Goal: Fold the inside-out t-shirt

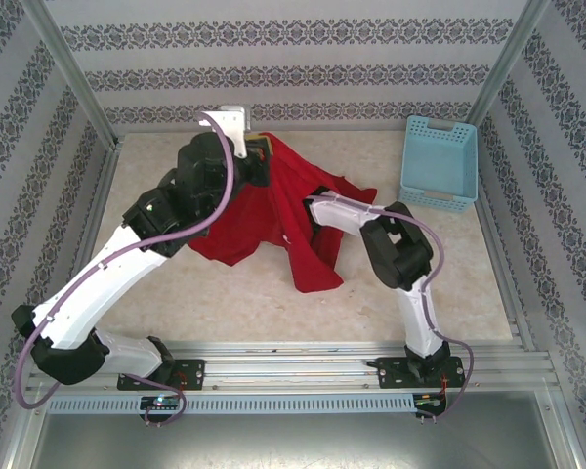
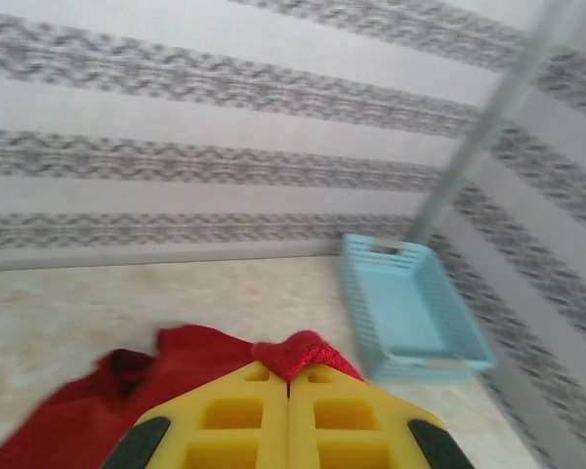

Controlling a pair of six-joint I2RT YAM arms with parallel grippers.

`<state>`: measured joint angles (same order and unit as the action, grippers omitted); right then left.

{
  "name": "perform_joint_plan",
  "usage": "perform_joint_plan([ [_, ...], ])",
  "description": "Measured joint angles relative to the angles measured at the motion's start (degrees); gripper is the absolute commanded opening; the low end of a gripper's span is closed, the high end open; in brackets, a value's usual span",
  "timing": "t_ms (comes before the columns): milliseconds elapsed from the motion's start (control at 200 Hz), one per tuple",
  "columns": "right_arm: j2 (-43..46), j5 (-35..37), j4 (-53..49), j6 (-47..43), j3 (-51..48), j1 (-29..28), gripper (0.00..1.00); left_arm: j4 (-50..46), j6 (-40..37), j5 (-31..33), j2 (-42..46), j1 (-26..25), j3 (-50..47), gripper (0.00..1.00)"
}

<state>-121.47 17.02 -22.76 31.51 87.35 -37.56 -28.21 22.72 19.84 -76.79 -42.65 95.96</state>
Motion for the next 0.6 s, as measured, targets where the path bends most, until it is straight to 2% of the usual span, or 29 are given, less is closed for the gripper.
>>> perform_joint_plan([
  [180,13.2,-5.6,16.2,-3.3,-18.1,-4.4,0.00,-1.6,2.2,-1.1,-1.6,14.6,-6.0,0.00],
  [300,21.2,-8.1,25.2,-5.6,-28.5,-7.6,0.00,-2.2,4.1,-3.3,-7.0,22.9,-9.6,0.00],
  [455,29.7,-10.6,33.4,-6.6,-38.6,-9.2,0.00,-2.7,6.3,-6.5,-16.7,29.9,-13.1,0.00],
  [600,35.0,-13.7,39.8,-6.7,-45.8,-9.0,0.00,-4.0,7.6,-8.9,-25.2,33.7,-15.3,0.00],
])
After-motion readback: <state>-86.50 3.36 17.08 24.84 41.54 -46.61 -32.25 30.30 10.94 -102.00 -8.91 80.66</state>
